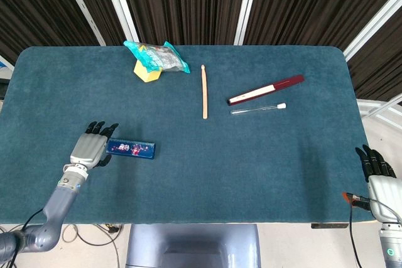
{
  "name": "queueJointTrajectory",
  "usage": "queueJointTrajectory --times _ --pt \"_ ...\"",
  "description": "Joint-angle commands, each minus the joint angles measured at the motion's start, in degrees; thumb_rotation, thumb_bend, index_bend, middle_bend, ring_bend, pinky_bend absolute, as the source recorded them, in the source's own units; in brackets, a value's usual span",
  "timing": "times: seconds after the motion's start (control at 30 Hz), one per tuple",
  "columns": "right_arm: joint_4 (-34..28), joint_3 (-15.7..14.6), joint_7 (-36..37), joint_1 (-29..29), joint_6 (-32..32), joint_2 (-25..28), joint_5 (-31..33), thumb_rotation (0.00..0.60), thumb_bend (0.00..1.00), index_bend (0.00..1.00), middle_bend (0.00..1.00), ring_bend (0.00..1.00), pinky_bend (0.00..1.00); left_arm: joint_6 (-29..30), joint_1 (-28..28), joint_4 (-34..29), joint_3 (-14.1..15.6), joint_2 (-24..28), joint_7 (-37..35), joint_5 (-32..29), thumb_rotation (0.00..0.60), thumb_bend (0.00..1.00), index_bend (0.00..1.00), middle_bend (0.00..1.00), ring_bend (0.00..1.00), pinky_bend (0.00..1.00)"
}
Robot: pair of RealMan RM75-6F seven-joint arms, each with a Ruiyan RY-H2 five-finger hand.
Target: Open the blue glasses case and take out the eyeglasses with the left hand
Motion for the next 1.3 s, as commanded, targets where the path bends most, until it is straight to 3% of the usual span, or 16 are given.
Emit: queueJointTrajectory --times 0.03,0.53,1.3 --pt "-0.07 0.02 -0.04 0.01 -0.07 0.03 0.11 0.600 0.18 0.00 0.00 0.00 0.18 -1.08 -1.18 1.28 -0.10 -1.23 0.98 -1.45 0.600 0.34 0.00 0.21 0.00 0.02" --pt "-0.28 0.06 -0.17 0.03 -0.15 0.10 0.32 0.600 0.18 0.00 0.00 0.00 0.18 -2.69 -4.45 4.60 0.05 -4.71 2.52 -4.77 0.600 0.34 0.00 0.24 0.00 0.02" --pt "-0.30 0.06 -0.35 0.05 -0.06 0.04 0.30 0.600 0.18 0.00 0.00 0.00 0.18 -2.19 -5.14 3.47 1.84 -3.95 1.63 -5.67 0.600 0.35 0.00 0.26 0.00 0.02"
